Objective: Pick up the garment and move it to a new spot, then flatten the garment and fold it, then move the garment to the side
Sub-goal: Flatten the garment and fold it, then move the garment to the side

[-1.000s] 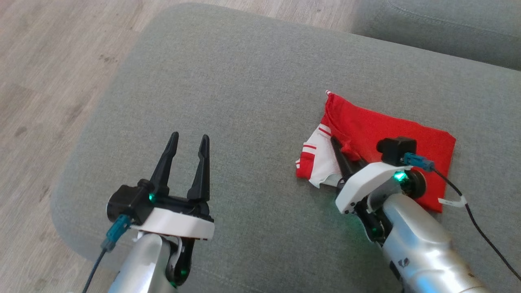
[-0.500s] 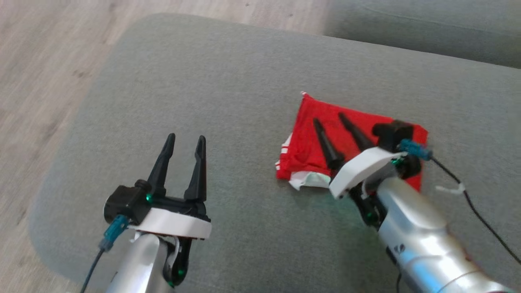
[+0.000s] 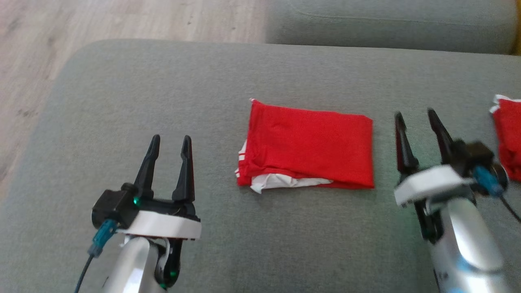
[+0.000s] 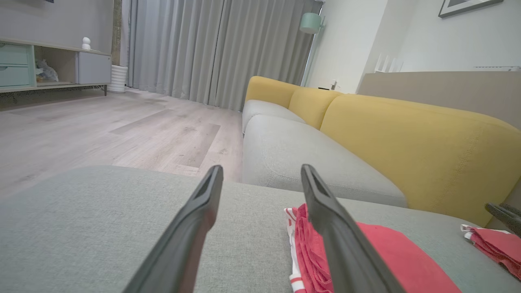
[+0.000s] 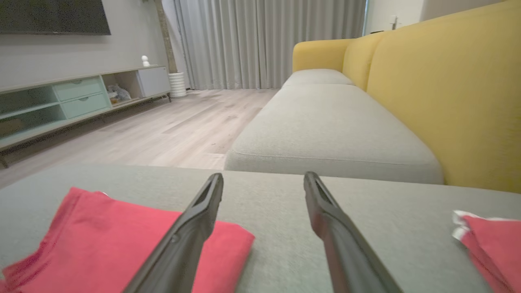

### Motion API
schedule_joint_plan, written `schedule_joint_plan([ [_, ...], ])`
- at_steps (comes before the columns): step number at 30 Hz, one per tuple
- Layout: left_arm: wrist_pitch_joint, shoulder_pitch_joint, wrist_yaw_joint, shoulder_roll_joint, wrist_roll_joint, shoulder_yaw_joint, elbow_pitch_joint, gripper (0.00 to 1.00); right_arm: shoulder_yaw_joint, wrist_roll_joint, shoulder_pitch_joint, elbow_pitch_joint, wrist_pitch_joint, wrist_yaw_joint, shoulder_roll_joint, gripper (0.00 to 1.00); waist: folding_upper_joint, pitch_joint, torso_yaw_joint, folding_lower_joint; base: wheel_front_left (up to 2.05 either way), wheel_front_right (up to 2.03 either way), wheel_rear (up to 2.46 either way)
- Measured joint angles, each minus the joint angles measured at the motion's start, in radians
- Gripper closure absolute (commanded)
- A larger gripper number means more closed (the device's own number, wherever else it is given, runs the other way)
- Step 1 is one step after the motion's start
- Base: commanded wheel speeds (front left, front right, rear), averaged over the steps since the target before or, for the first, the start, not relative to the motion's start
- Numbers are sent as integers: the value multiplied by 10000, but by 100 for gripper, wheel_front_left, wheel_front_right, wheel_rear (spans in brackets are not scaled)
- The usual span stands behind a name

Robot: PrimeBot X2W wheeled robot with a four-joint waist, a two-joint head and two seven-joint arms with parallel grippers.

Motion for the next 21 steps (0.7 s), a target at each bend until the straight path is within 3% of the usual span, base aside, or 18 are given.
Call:
schedule_joint_plan([
  [8, 0, 465, 8, 0, -17, 525, -44, 0, -545, -245, 1778, -1992, 0, 0, 173, 0, 0, -122, -710, -1, 0, 0, 0],
  [21, 0, 844, -10, 0, -13, 522, 105, 0, -290, 276, 2754, -2468, 0, 0, 249, 0, 0, -146, -1049, 0, 0, 0, 0],
])
